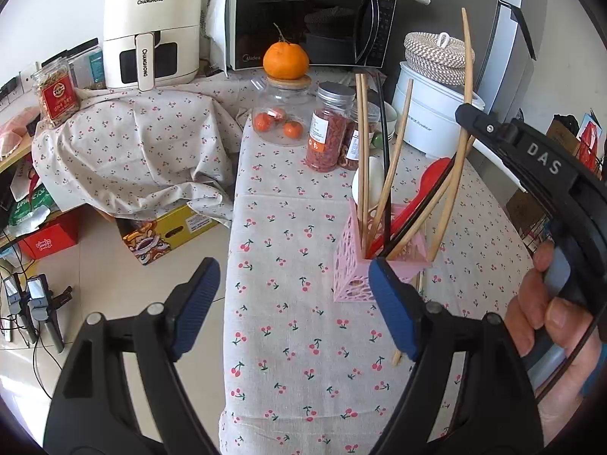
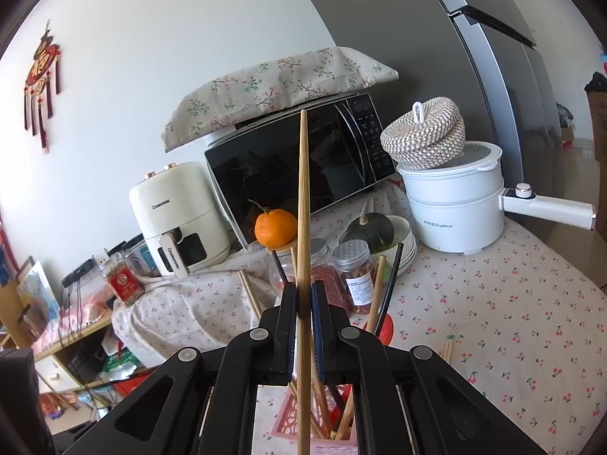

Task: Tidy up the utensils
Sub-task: 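Lower the bamboo chopstick into the pink basket with the right gripper and release, then move the right gripper to the paper-wrapped chopsticks and grasp them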

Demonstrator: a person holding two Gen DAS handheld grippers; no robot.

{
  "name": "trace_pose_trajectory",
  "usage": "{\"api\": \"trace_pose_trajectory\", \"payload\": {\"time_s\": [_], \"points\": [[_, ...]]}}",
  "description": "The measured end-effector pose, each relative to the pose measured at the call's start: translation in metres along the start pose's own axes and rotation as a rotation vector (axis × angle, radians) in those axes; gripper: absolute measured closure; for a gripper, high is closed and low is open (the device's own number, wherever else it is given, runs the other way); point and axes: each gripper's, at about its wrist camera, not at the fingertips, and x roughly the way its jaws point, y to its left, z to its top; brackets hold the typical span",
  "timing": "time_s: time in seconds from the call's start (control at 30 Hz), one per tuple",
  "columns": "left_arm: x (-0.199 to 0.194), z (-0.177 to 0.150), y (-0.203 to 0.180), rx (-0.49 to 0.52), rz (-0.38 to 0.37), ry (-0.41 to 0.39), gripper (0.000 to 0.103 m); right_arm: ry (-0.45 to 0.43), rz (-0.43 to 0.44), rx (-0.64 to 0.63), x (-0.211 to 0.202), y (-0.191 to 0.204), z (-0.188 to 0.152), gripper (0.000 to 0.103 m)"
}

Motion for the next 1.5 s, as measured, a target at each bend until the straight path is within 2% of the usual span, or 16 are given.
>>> {"api": "trace_pose_trajectory", "payload": {"time_s": [0.23, 0.43, 0.6, 0.8, 0.87, 0.93, 1.23, 1.33, 1.5], "points": [[0.008, 0.000, 0.009, -0.021, 0.007, 0.033, 0.022, -0.041, -0.128, -0.076, 0.023, 0.005, -0.012, 0.095], [0.016, -0.001, 0.016, -0.043, 0.021, 0.064, 0.022, -0.062, -0.169, -0.125, 0.031, 0.008, -0.022, 0.095], [0.017, -0.003, 0.014, -0.027, 0.027, 0.073, 0.022, -0.028, -0.167, -0.121, 0.031, 0.006, -0.036, 0.095], [0.019, -0.007, 0.011, -0.023, 0.018, 0.093, 0.022, 0.033, -0.117, -0.114, 0.012, 0.004, -0.041, 0.092], [0.019, -0.008, 0.009, -0.031, 0.003, 0.102, 0.022, 0.045, -0.100, -0.110, 0.001, 0.001, -0.037, 0.086], [0.019, -0.010, 0.007, -0.029, -0.008, 0.109, 0.022, 0.056, -0.085, -0.113, -0.009, -0.004, -0.033, 0.073], [0.021, -0.019, -0.010, -0.008, -0.014, 0.140, 0.002, 0.151, -0.071, -0.082, -0.048, -0.056, -0.017, 0.035], [0.024, -0.023, -0.015, -0.004, -0.028, 0.150, 0.001, 0.181, -0.097, -0.089, -0.053, -0.073, -0.015, 0.024], [0.032, -0.028, -0.026, 0.032, 0.008, 0.160, 0.001, 0.245, -0.132, -0.133, -0.049, -0.091, -0.021, 0.015]]}}
